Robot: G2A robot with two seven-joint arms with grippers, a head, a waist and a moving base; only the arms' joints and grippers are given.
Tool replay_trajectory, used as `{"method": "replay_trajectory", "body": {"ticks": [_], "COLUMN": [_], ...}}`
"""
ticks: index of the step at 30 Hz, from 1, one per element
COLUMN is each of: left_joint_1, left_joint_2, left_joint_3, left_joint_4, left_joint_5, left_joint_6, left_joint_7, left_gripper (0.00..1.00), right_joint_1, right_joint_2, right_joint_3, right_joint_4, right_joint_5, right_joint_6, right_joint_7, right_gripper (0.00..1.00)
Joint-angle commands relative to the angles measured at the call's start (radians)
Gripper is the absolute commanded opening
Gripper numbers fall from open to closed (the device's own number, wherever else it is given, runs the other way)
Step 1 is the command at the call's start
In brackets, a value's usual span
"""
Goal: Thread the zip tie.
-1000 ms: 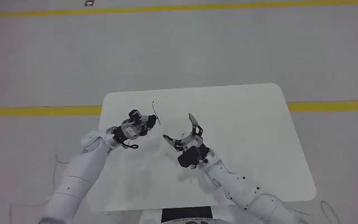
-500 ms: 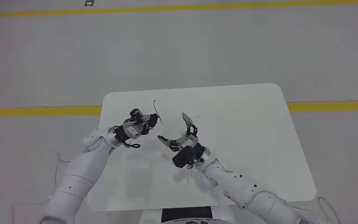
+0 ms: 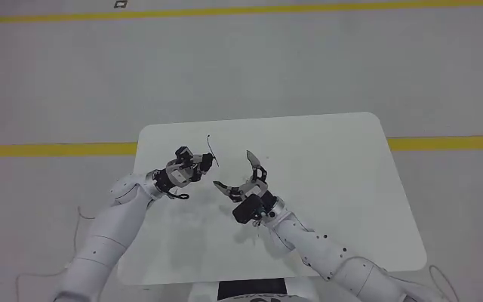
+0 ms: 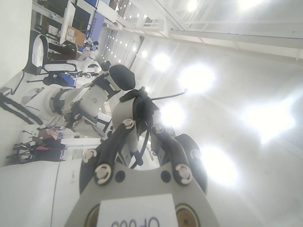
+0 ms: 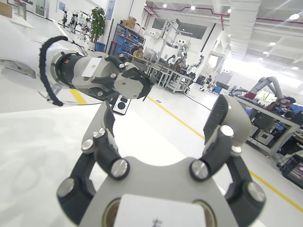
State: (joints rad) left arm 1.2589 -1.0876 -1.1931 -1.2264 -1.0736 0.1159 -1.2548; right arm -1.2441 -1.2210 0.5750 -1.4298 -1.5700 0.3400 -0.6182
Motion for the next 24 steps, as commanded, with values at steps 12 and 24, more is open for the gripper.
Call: {"method": "replay_trajectory", "body": {"ticks": [12, 24], "left_joint_1": [0.000, 0.000], "left_joint_2": [0.000, 0.000], "left_joint_3": [0.000, 0.000], "left_joint_4": [0.000, 0.000], "left_joint_5": [0.000, 0.000], "left_joint_6": [0.000, 0.000], "left_joint_7": [0.000, 0.000], "left_gripper": [0.00, 0.00], "right_joint_1": [0.062, 0.084], "right_joint_2": [-0.045, -0.074], "right_joint_3": [-0.065, -0.081], "right_joint_4": [0.072, 0.118], "right_joint_5": [0.000, 0.000], "right_joint_6": [0.000, 0.000], "right_joint_7": [0.012, -0.014], "right_gripper": [0.49, 0.44]}}
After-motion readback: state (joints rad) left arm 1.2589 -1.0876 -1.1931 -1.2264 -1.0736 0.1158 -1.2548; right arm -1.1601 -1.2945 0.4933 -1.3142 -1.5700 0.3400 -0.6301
